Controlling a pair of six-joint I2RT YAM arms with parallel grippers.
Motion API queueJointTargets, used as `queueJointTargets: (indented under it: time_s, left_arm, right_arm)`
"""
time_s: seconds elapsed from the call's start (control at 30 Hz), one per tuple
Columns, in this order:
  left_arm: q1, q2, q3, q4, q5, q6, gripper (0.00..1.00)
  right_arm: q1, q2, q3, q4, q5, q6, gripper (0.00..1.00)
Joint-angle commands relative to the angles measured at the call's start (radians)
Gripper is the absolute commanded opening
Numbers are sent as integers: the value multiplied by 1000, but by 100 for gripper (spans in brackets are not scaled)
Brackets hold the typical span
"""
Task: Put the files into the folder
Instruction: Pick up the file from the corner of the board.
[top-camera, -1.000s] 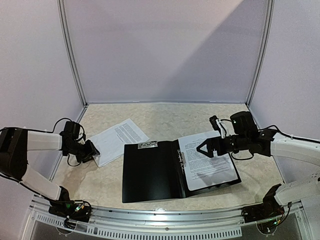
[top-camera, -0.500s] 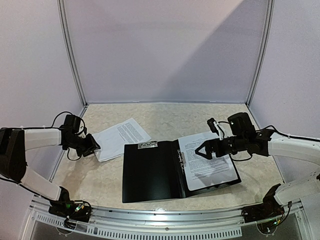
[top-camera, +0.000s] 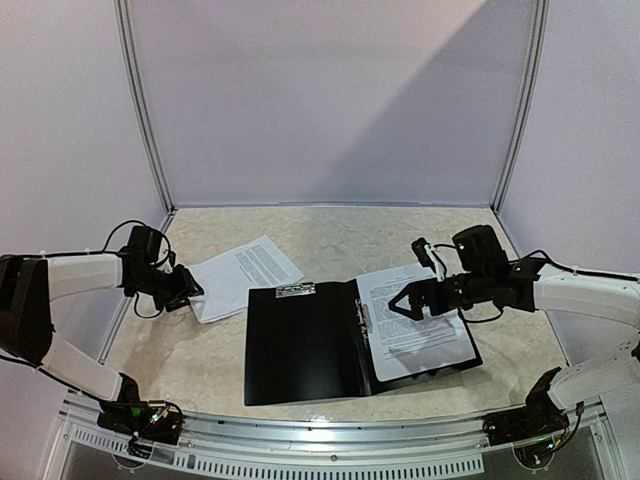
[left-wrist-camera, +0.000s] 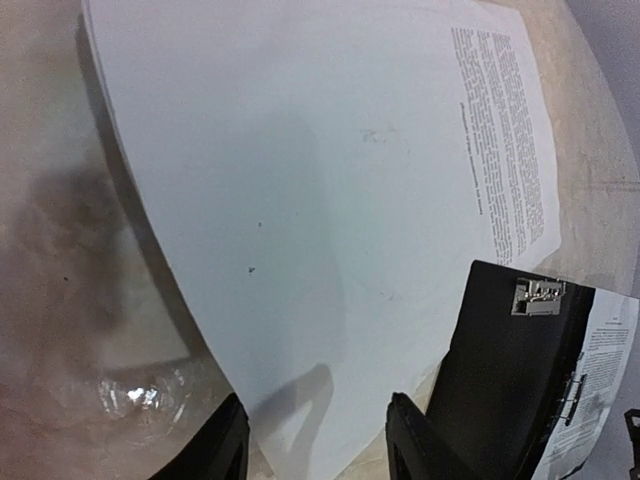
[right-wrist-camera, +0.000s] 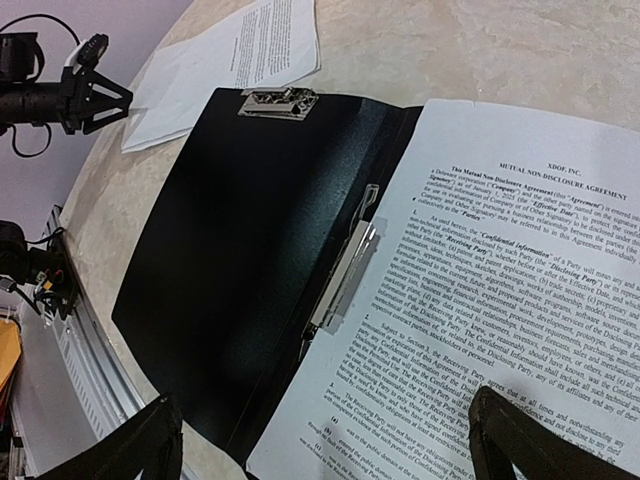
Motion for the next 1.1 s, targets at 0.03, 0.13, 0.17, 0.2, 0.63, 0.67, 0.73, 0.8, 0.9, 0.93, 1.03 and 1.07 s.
queueJointTargets:
  time_s: [0.03, 0.13, 0.17, 0.2, 0.63, 0.67, 0.73, 0.8, 0.9, 0.93, 1.03, 1.07]
  left_arm:
    - [-12, 16, -65, 77, 87, -40, 47]
    - [-13, 28, -88, 104, 130, -62, 47]
    - [-14, 30, -91, 104, 134, -64, 47]
    - [-15, 29, -94, 99, 131, -61, 47]
    - [-10, -8, -54, 94, 146, -37, 47]
    - [-9, -15, -50, 101, 151, -38, 46]
    - [-9, -20, -42, 107, 150, -43, 46]
    - [-10, -19, -43, 121, 152, -54, 45]
    - [-10, -10, -55, 152, 170, -71, 45]
    - [-9, -5, -53, 150, 171, -73, 44]
    - [-9, -2, -51, 151, 179, -74, 41]
    - [-9, -2, -46, 144, 178, -73, 40]
  right_arm:
    - [10, 21, 21, 0, -16, 0, 99]
    - [16, 29, 24, -5, -19, 0, 99]
    - [16, 30, 23, -5, -19, 1, 99]
    - [15, 29, 22, -7, -18, 1, 99]
    - [23, 44, 20, -6, -18, 2, 99]
    - [23, 44, 20, -8, -15, 1, 99]
    - [24, 43, 20, -7, -13, 0, 99]
    - [26, 47, 20, -4, -18, 1, 99]
    - [27, 52, 19, -2, -20, 4, 99]
    - [27, 55, 20, -3, -19, 4, 99]
    - [28, 60, 21, -7, -20, 3, 99]
    - [28, 61, 21, -8, -21, 3, 99]
